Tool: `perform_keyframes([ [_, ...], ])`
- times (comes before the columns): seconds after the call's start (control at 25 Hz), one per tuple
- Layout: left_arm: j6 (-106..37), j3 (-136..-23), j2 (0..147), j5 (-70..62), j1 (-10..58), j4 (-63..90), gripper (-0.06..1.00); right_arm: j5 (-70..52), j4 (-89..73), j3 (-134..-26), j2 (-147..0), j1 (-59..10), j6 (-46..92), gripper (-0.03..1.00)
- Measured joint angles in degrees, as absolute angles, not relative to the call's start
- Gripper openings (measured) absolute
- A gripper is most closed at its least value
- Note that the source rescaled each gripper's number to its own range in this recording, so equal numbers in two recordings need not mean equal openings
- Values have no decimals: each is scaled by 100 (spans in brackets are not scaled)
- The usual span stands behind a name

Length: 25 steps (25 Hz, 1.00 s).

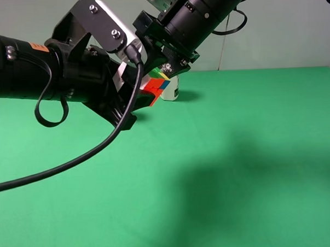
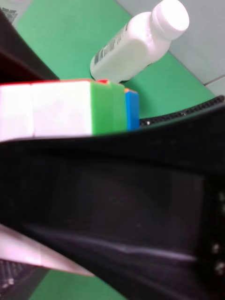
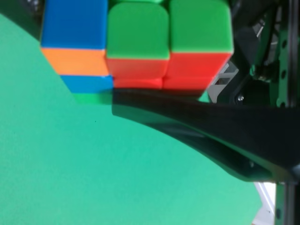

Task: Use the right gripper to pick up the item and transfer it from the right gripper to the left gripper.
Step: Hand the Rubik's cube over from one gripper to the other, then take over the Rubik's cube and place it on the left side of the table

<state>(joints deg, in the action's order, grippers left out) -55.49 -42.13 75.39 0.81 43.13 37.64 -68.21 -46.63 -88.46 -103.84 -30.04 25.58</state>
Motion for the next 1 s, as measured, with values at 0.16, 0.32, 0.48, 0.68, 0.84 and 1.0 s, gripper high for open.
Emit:
perform_keyframes([
  [0.16, -5549, -4213, 7551, 81, 4301, 3764, 1, -6944, -4658, -8846, -10384, -3004, 2489, 87],
  [0.32, -5549, -4213, 7551, 81, 4301, 3764, 1, -6950, -4658, -8846, -10384, -3004, 2471, 97],
  [0.48, -5549, -4213, 7551, 81, 4301, 3764, 1, -6950, -4658, -8846, -10384, -3004, 2471, 100],
  [0.68, -5549, -4213, 7551, 81, 4301, 3764, 1, -6950, -4640, -8846, -10384, -2983, 2467, 100],
  [0.84, -5549, -4213, 7551, 81, 4301, 3764, 0, -6945, -4495, -8846, -10290, -2939, 2448, 100],
  [1.0, -5549, -4213, 7551, 81, 4301, 3764, 0, -6949, -4317, -8846, -10058, -2939, 2448, 100],
])
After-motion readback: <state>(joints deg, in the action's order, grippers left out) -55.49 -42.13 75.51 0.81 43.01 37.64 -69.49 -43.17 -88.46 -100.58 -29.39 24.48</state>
